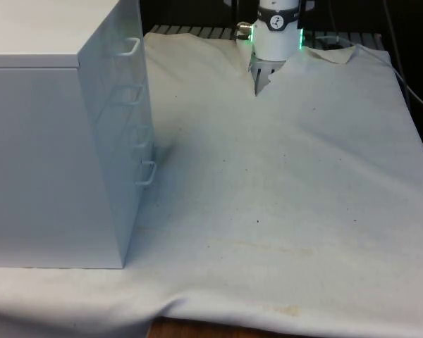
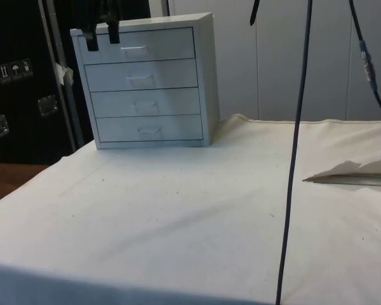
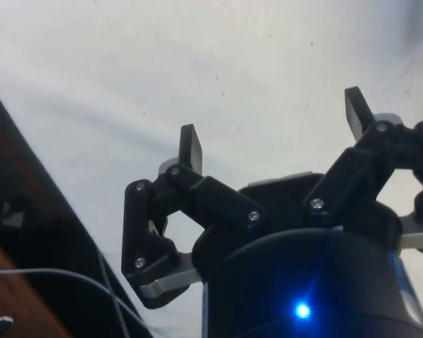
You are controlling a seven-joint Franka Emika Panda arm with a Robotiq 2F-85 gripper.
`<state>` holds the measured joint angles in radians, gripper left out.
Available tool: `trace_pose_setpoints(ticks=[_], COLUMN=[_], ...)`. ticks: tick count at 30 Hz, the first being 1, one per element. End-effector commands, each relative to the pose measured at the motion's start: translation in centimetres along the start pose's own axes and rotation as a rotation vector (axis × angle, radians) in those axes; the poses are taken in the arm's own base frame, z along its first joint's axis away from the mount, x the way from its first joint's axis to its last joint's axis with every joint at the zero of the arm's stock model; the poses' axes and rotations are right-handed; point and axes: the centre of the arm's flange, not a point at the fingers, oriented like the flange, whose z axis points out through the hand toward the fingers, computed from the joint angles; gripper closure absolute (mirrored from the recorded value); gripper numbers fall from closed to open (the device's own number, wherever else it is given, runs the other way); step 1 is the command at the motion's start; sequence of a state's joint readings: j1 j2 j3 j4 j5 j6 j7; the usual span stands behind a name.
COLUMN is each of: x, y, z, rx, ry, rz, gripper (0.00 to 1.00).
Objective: Open the drawer, then close it.
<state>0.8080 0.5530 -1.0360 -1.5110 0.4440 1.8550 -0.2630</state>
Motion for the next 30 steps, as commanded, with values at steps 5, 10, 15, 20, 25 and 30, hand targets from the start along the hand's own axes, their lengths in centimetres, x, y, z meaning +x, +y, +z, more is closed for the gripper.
trace_pose_setpoints(ticks=[5, 10, 15, 20, 25, 30], x=[0.6, 1.2, 1.3, 1.4, 1.6, 1.9], y=[-0.1, -0.3, -0.4, -0.4, -0.3, -0.2], z=[0.4, 0.9, 0.9, 1.3, 1.5, 1.6], rx=[-0.010, -0.034, -0.041, -0.056, -0.089, -0.116], ry=[0.040, 0.077, 0.089, 0.073, 0.049, 0.032], rz=[-0.003, -0.009, -0.009, -0.010, -0.016, -0.022], gripper=[0.00, 0.00, 0.00, 0.00, 0.00, 0.00])
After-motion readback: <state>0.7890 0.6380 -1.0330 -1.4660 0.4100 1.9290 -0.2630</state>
